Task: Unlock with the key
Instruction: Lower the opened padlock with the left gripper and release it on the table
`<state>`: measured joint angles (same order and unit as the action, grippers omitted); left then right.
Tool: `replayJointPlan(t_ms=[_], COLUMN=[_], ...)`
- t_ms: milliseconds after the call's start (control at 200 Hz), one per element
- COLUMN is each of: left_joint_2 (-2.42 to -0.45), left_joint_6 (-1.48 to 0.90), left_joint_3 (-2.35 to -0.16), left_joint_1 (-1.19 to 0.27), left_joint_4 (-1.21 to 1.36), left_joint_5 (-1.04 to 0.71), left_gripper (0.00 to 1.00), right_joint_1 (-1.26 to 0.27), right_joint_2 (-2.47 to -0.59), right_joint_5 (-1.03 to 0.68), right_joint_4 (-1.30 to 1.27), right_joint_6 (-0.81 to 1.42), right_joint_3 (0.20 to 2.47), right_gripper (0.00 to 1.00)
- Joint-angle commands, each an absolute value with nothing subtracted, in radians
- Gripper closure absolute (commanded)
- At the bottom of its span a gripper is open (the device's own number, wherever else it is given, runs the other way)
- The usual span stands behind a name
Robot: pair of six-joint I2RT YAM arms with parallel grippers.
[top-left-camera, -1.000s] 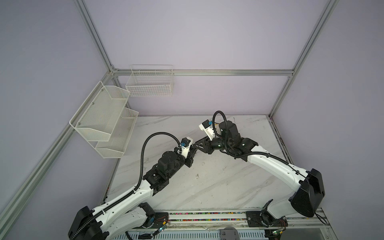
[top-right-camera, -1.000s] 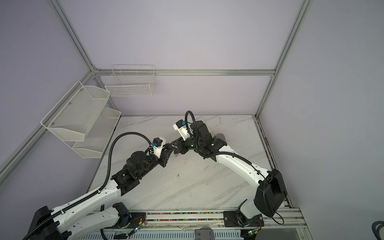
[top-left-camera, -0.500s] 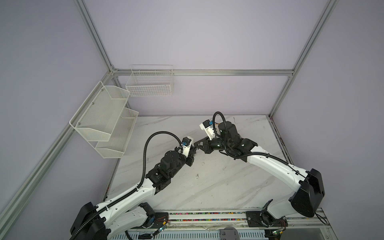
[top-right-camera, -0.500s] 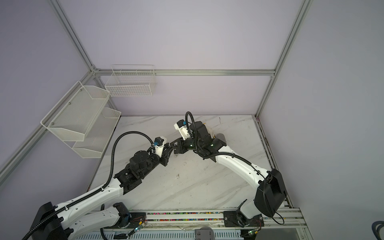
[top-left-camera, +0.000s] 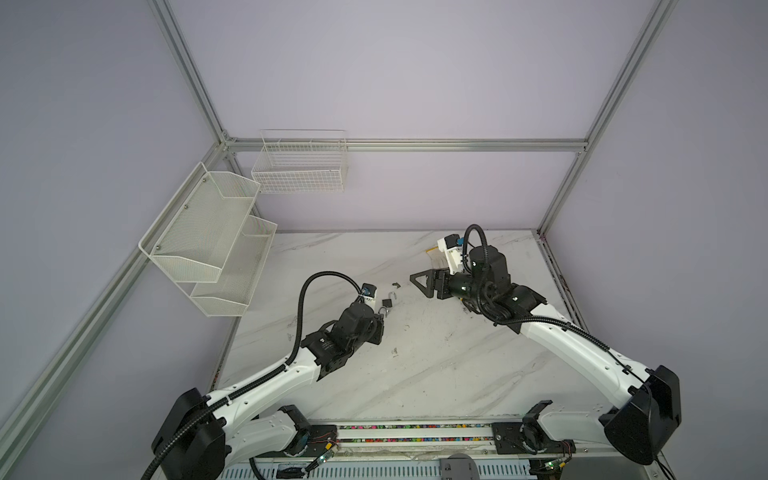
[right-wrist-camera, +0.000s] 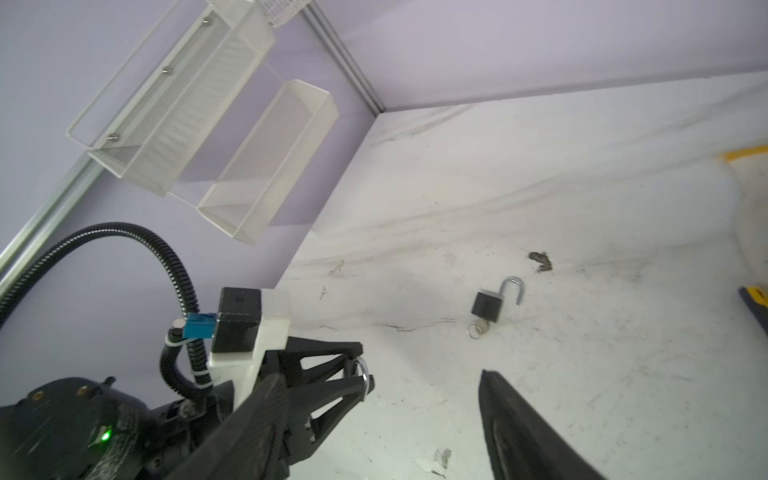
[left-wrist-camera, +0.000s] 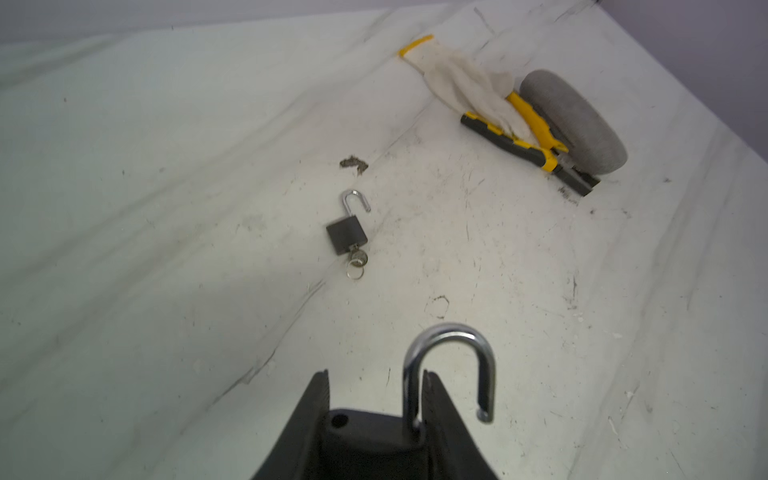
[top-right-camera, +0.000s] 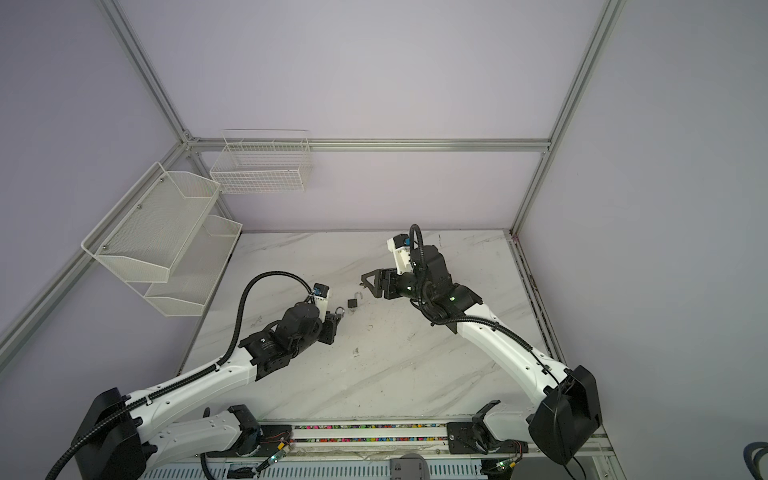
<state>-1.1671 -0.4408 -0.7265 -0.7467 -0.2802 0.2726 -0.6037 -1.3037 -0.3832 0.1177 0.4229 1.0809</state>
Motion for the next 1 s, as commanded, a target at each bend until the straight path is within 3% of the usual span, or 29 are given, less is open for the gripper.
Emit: replayJointPlan(t_ms=[0, 465, 865, 995], left_joint_2=[-1.254, -1.641, -1.759, -1.779], left_joint_6=[-0.663, -0.815, -0.824, -0.827], left_joint_3=[-0.894, -1.114, -1.152, -1.148], left_joint_1=[-0.774, -0.807, -0.806, -0.807], left_joint_4=[-0.481, -0.582, -0.588, -0.594], left_joint_5=[0.262, 0.238, 0.184, 0.177], left_gripper=[1.0, 1.0, 1.0, 0.96], right_joint_1=[-0.581, -0.436, -0.379, -0.374], right_joint_2=[-1.301, -1.257, -1.254, -1.253], right_joint_5=[-0.339, -0.329, -0.359, -0.359], right_joint_4=[0.071, -0.016, -0.035, -0.041], right_joint_6=[0.47, 0.509, 0.501, 0.5], right_joint_3=[0.995, 0.839, 0.812, 0.805], right_gripper=[0.23, 0.2, 0.2, 0.2])
